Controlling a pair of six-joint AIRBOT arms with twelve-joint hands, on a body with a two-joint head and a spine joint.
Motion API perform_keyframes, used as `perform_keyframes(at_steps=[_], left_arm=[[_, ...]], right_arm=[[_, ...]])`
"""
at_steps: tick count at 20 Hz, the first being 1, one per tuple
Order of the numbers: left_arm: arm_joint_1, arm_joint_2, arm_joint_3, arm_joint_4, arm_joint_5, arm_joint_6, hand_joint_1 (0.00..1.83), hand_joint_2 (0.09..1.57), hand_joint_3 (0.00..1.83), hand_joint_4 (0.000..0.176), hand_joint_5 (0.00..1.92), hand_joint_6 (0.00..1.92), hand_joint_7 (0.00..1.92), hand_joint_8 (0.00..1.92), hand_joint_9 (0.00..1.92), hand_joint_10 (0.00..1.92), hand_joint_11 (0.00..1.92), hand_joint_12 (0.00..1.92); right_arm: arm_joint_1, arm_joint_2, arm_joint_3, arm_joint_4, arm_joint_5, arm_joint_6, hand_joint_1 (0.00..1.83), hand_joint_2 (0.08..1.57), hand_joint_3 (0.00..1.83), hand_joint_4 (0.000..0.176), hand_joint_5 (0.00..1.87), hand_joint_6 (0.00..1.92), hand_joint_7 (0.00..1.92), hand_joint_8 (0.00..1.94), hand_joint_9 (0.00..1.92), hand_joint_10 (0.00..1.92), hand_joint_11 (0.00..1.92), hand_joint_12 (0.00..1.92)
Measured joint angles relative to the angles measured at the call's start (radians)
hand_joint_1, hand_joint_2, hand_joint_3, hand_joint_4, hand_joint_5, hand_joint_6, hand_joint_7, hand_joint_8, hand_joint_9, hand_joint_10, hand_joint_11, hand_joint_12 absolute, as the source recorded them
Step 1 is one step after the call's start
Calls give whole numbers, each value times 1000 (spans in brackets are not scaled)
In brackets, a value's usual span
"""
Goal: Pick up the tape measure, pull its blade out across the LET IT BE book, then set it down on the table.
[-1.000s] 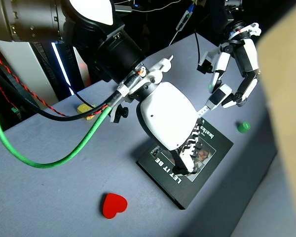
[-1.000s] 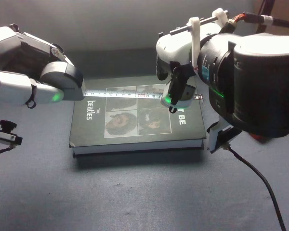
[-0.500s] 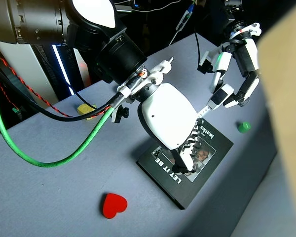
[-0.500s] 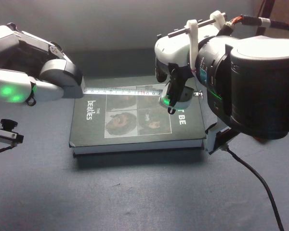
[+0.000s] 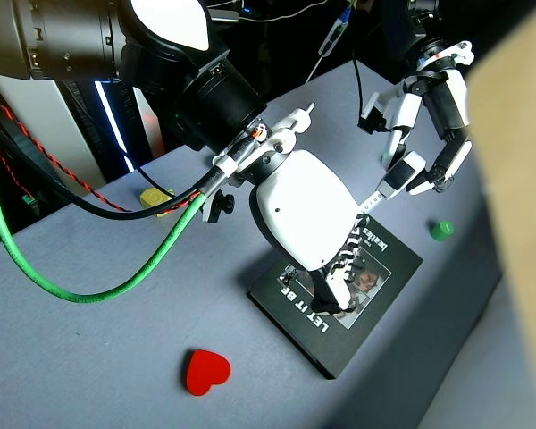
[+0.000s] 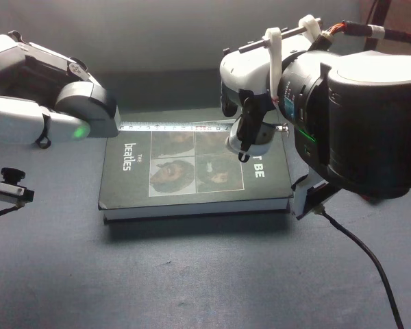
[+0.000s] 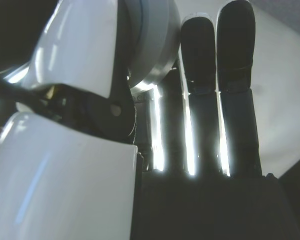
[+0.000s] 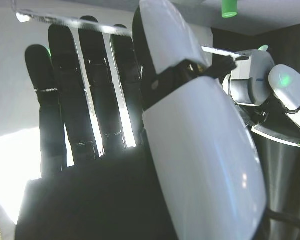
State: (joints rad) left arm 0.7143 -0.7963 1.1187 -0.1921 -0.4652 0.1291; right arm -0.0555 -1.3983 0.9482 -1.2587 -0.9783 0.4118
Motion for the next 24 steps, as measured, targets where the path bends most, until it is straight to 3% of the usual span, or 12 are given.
perform_keyframes(at_steps=[14,23,24], left_arm=[[-1,0,0,-1,-1,0,1381,1097,0,0,1047,668,970,986,937,1262,884,1103],[-1,-6,0,-2,-8,0,1381,1103,0,0,984,735,995,968,935,1268,888,1108],[0,-6,0,-3,-9,0,1381,1102,0,0,985,746,995,962,938,1264,888,1108]], right_arm=[[0,1,0,-14,7,7,969,1164,0,0,758,16,876,16,822,23,411,1080],[0,1,0,-34,10,17,978,1163,0,0,817,15,946,19,871,26,454,1085],[0,3,0,-35,10,18,1161,1160,0,0,785,973,1012,775,945,33,506,1120]])
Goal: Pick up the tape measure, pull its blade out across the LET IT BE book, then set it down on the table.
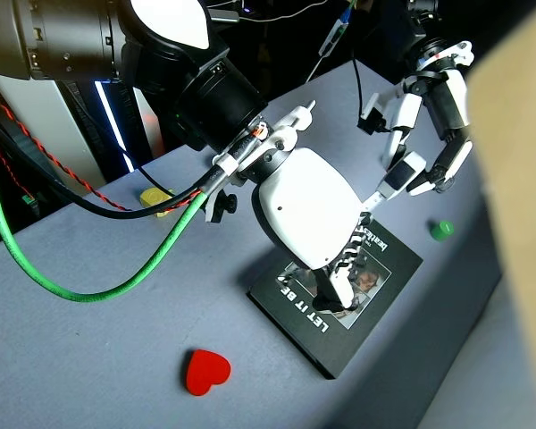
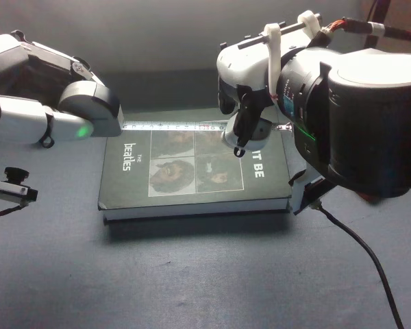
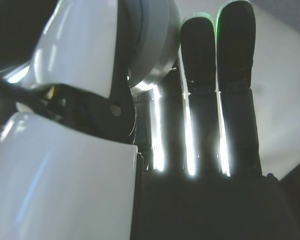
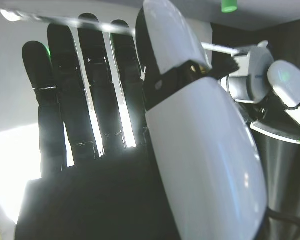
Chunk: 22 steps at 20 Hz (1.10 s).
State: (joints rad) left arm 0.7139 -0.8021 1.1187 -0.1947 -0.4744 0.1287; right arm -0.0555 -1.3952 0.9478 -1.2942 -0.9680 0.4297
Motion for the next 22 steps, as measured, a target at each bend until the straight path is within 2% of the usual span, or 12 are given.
perform_keyframes(at_steps=[1,4,5,16,17,18,19,22], left_arm=[[1,0,0,0,-3,0,1381,1101,0,0,990,747,990,966,941,1259,893,1109],[1,0,0,1,-6,0,1381,1103,0,0,977,738,1000,970,934,1268,903,1109],[2,0,0,1,-6,0,1379,1111,1,0,935,792,1006,973,915,1286,901,1106],[2,0,1,2,-12,0,1382,1099,0,0,1013,702,1002,967,925,1266,904,1106],[2,0,1,2,-13,0,1381,1102,0,0,988,732,998,972,930,1268,917,1112],[2,0,1,2,-13,0,1381,1102,0,0,988,732,998,972,930,1268,917,1112],[2,0,1,1,-12,0,1381,1102,0,0,988,734,999,972,928,1269,919,1112],[2,0,2,-1,-13,-1,1379,1110,0,0,969,753,994,1005,898,1292,907,1115]], right_arm=[[0,2,0,-1,1,4,1189,1169,2,0,766,1206,992,974,1005,50,557,1159],[0,2,-1,-5,2,11,1211,1133,0,0,853,1190,1066,846,1138,100,677,1237],[0,2,-1,-5,2,11,1213,1132,0,0,850,1195,1072,836,1147,103,685,1241],[0,8,-1,-8,6,11,1214,1158,1,0,761,1267,1045,923,1122,102,630,1260],[0,8,-1,-8,6,11,1328,1160,0,0,721,1288,1035,898,876,1049,628,1289],[0,8,-1,-8,6,11,1328,1160,0,0,721,1288,1035,898,876,1049,628,1289],[0,8,-1,-8,7,11,1348,1169,2,0,695,1319,1011,932,806,1271,621,1297],[0,8,-1,-8,8,14,1350,1181,1,0,670,1358,980,978,781,1339,618,1309]])
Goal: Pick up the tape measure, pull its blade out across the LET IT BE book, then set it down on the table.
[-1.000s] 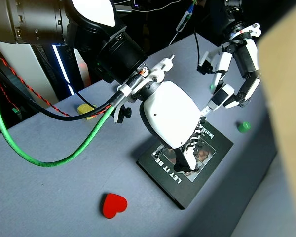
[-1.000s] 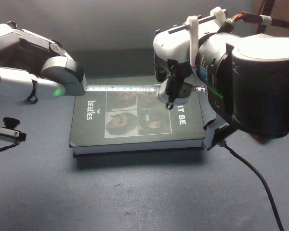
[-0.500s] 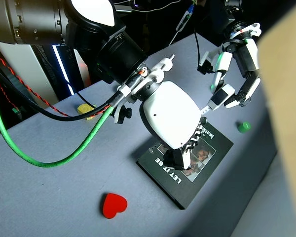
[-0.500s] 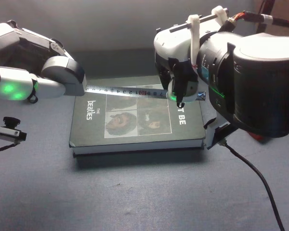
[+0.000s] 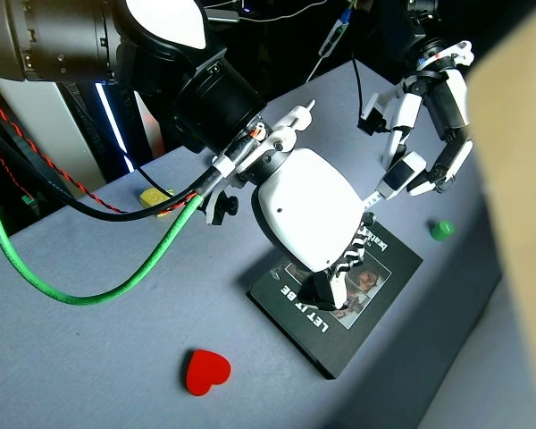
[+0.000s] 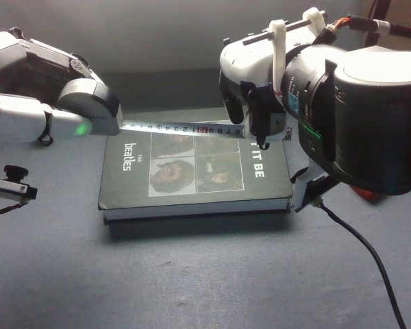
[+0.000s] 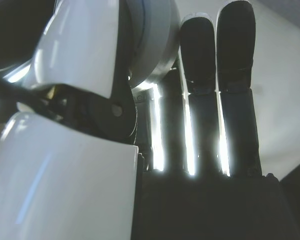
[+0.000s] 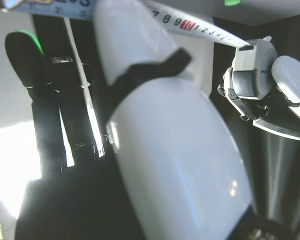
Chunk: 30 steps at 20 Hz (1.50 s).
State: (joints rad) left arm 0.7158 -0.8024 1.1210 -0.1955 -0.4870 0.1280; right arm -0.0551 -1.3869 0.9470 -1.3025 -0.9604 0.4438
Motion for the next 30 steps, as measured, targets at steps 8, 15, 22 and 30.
perform_keyframes(at_steps=[8,15,22,30], left_arm=[[0,0,0,-8,0,0,1380,1104,0,0,1033,633,976,1027,910,1291,913,1117],[0,0,1,-10,0,0,1379,1110,0,0,988,697,987,1013,899,1308,890,1113],[0,-4,2,-29,0,0,1377,1117,0,0,943,773,980,1017,900,1315,875,1146],[-3,-5,2,-94,-16,1,1383,1089,1,0,1041,675,1007,933,951,1241,910,1107]], right_arm=[[0,2,0,-23,0,10,1344,1198,1,0,614,1414,947,1023,769,1369,612,1312],[0,7,-25,-85,-8,23,841,1072,0,0,565,24,737,35,656,123,331,1099],[-6,7,-25,-73,-8,5,768,1075,4,0,640,22,770,10,697,48,337,1050],[-10,1,-14,-54,6,-11,793,1061,0,0,690,25,820,19,748,48,374,1056]])
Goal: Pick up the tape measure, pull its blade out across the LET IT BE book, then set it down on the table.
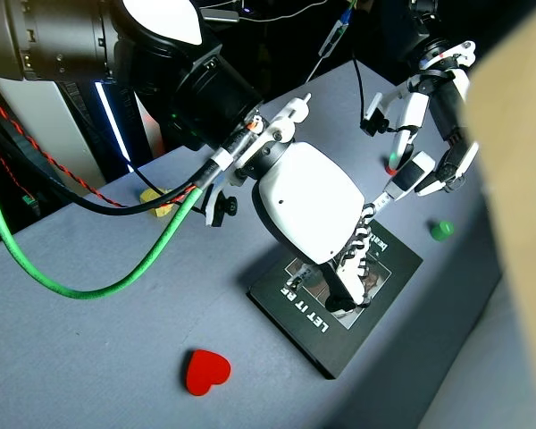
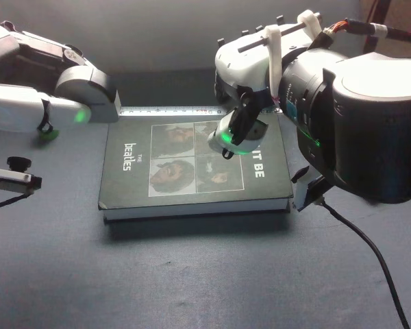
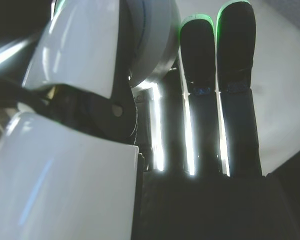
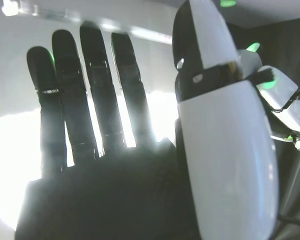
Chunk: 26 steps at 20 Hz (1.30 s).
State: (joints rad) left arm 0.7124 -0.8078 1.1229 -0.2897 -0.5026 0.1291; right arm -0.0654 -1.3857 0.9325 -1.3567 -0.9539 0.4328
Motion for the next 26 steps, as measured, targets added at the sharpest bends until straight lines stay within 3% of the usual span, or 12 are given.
perform_keyframes(at_steps=[26], left_arm=[[0,-1,0,1,-6,0,1380,1107,1,0,952,771,1005,968,925,1276,888,1115]], right_arm=[[0,0,10,-47,3,36,862,1077,1,0,750,10,893,10,835,28,441,1061]])
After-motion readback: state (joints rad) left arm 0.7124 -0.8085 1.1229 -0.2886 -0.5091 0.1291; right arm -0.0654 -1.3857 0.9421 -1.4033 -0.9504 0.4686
